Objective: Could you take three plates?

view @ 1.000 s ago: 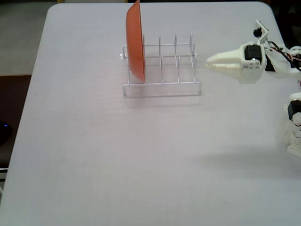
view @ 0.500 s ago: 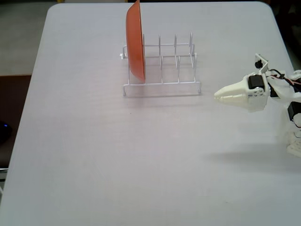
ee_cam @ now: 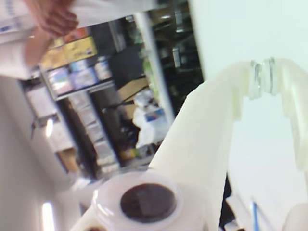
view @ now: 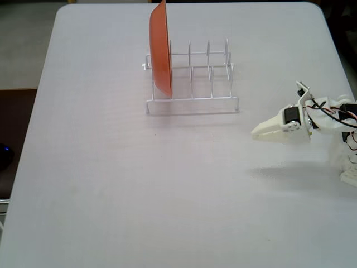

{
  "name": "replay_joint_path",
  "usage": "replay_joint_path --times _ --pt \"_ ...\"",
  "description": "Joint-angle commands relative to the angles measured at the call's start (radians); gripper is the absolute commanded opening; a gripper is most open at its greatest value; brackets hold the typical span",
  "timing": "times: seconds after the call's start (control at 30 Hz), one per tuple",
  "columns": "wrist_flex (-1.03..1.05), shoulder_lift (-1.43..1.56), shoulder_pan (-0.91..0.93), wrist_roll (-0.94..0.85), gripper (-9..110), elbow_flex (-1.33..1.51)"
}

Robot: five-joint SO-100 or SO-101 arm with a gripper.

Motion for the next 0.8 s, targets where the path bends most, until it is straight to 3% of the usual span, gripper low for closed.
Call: replay_joint_path --times 0.0,0.47,0.77 --pt "0.017 0.021 0.006 -0.015 0 -0.011" --pt "0.216 0.021 0.012 0.000 0 0.000" --pt "0.235 0.021 0.021 0.012 0 0.002"
